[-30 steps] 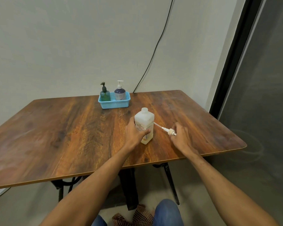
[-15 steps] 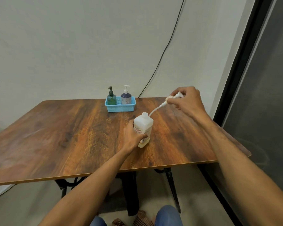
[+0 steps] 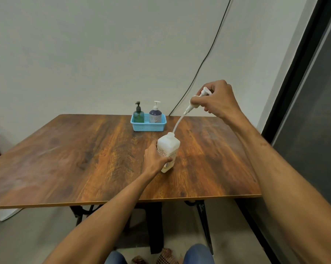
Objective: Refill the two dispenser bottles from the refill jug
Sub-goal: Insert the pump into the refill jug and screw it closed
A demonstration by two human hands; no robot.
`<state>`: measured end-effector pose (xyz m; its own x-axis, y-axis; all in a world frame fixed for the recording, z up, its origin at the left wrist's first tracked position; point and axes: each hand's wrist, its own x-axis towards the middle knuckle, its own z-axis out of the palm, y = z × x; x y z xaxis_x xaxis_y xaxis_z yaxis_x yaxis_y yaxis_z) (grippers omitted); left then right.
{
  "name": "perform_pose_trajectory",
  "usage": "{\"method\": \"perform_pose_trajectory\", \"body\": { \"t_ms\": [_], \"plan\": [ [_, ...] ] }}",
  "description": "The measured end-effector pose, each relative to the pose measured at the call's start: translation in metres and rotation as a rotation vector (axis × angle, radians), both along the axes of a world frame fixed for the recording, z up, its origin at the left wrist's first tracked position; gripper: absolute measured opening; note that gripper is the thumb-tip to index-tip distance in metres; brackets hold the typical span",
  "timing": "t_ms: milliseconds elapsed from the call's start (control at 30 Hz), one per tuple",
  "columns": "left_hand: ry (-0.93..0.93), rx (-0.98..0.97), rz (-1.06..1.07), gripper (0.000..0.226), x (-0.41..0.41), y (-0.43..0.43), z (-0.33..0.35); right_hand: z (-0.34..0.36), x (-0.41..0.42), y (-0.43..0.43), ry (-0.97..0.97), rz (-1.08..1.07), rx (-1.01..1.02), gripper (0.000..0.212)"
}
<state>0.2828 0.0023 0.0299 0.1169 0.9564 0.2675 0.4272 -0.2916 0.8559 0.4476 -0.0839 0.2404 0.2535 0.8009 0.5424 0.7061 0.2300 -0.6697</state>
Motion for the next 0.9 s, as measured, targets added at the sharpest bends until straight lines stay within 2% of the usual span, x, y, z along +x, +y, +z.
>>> {"method": "perform_pose_trajectory", "body": {
  "t_ms": [133, 333, 500, 900],
  "plan": [
    [0.001, 0.008, -0.001, 0.080, 0.001, 0.001, 0.000, -0.009, -0.008, 0.009, -0.023, 0.016, -0.048, 0.011],
    [-0.012, 0.019, -0.009, 0.080, 0.002, 0.001, -0.003, -0.042, -0.018, 0.040, -0.092, 0.024, -0.193, 0.020],
    [-0.026, 0.019, -0.013, 0.080, -0.001, 0.002, -0.006, -0.067, -0.025, 0.053, -0.076, 0.064, -0.315, 0.022],
    [-0.053, 0.046, -0.025, 0.083, -0.001, 0.007, -0.012, -0.095, -0.030, 0.089, -0.129, 0.087, -0.447, 0.022]
  ]
}}
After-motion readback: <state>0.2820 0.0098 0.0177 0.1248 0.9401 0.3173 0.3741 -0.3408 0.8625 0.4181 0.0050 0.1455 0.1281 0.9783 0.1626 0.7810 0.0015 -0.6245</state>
